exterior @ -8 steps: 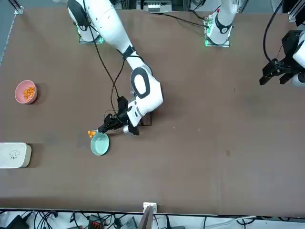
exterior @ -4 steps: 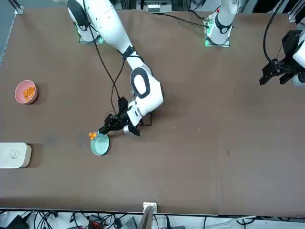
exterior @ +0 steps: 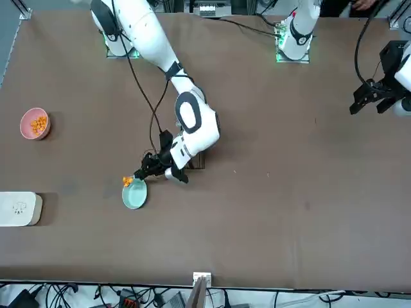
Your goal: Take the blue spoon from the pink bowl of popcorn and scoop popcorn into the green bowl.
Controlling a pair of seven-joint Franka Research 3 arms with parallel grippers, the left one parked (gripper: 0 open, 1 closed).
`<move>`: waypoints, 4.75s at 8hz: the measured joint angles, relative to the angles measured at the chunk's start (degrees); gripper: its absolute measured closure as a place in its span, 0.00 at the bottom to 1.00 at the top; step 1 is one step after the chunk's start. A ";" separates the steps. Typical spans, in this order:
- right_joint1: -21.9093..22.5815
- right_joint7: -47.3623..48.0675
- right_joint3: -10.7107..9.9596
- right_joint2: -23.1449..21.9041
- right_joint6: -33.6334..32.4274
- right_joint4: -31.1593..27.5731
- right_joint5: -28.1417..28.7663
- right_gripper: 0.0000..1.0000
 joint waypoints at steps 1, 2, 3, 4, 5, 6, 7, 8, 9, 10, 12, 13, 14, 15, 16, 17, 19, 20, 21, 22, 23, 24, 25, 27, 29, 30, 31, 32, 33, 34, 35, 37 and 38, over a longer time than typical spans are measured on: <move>-0.10 0.78 -0.01 0.00 0.32 0.02 1.05 0.89; -0.30 1.83 -0.01 0.00 0.85 0.03 1.80 0.89; -0.54 2.56 -0.02 0.00 1.55 0.03 2.19 0.89; -0.79 4.16 -0.03 0.00 2.41 0.07 2.52 0.89; -1.03 5.80 -0.05 0.00 3.30 0.10 3.51 0.89; -1.33 7.17 -0.08 0.00 4.16 0.17 5.11 0.89; -1.79 8.40 -0.14 0.00 4.83 0.36 7.01 0.89; -2.49 8.90 -0.20 0.00 5.38 0.96 8.95 0.89; -3.26 8.93 -0.25 -0.05 5.63 2.07 10.73 0.89; -4.10 8.93 -0.30 -0.15 5.72 3.28 12.73 0.89; -5.53 8.93 -0.36 -0.76 5.79 5.22 16.30 0.89; -6.31 8.93 -0.40 -1.61 5.79 5.80 18.64 0.89; -7.24 8.93 -0.42 -2.80 5.78 6.07 21.22 0.89; -8.34 8.92 -0.45 -4.20 5.77 6.25 24.90 0.89; -9.59 8.92 -0.51 -5.79 5.65 6.32 28.89 0.89; -11.13 8.92 -0.56 -7.34 5.47 6.36 33.11 0.89; -15.54 7.01 -0.77 -11.00 3.98 6.50 42.04 0.89; -18.47 4.08 -0.85 -13.07 1.90 6.55 45.77 0.89; -21.50 0.23 -0.88 -15.03 -0.46 6.57 49.66 0.89; -24.56 -3.91 -0.95 -16.98 -2.99 6.62 53.82 0.89; -27.67 -7.58 -0.97 -18.97 -5.65 6.61 56.81 0.89; -30.63 -11.38 -0.94 -20.77 -7.83 6.21 58.16 0.89; -33.00 -14.67 -0.93 -22.45 -8.70 4.87 58.56 0.89; -37.41 -22.23 -1.00 -25.51 -7.96 -0.40 58.60 0.89; -44.00 -29.94 -1.25 -29.35 -4.47 -7.54 58.51 0.89; -47.65 -32.23 -1.32 -31.54 -0.42 -12.16 58.16 0.89; -50.40 -34.34 -1.35 -33.53 5.10 -17.44 56.07 0.89; -52.24 -36.73 -1.37 -35.22 11.19 -23.01 53.42 0.89; -53.98 -39.08 -1.38 -36.96 17.53 -28.81 51.89 0.89; -56.55 -42.21 -1.43 -38.82 23.71 -34.38 50.95 0.89; -59.69 -45.28 -1.50 -40.35 29.23 -38.99 49.38 0.89; -65.31 -47.72 -1.60 -42.10 41.91 -46.80 39.74 0.89; -66.95 -47.62 -1.62 -42.59 47.50 -50.53 36.48 0.89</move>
